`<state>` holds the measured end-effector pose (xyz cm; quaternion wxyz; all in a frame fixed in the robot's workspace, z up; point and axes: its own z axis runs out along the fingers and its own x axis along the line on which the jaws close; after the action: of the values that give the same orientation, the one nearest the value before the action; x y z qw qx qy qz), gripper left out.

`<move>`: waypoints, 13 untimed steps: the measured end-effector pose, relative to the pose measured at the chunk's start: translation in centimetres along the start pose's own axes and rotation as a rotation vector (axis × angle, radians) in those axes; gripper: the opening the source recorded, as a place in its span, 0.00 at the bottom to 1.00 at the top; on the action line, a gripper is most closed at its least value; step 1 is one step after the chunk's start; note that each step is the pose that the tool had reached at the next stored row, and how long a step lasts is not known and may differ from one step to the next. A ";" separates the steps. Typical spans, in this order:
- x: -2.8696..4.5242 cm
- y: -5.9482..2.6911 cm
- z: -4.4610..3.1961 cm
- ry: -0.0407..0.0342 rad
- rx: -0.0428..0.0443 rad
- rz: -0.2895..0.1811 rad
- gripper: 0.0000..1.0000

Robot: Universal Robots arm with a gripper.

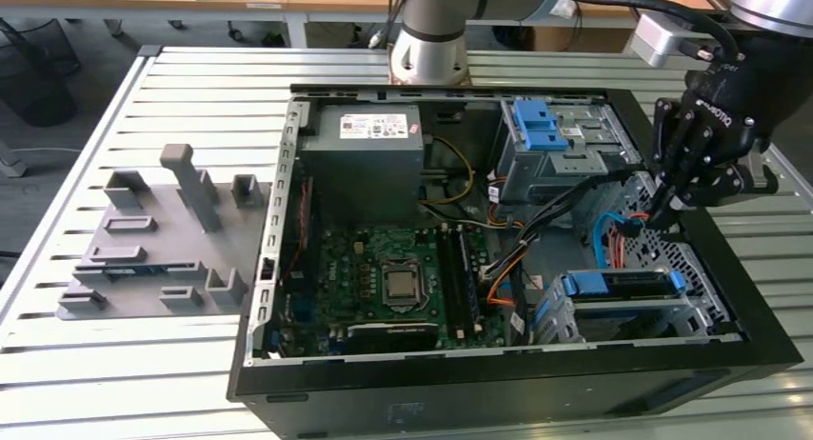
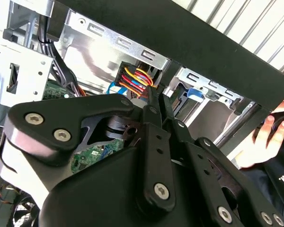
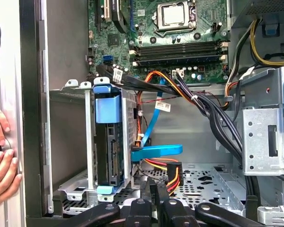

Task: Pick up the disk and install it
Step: 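Insert the first disk wire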

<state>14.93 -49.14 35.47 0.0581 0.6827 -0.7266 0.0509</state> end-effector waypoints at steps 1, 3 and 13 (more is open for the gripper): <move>0.00 0.06 0.01 -0.0005 0.0011 0.000 0.16; 0.04 0.33 0.01 -0.0010 0.0066 0.001 0.16; 1.00 0.85 0.27 -0.0195 0.0287 0.004 0.16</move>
<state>14.02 -50.11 35.35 0.0411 0.6825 -0.7277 0.0548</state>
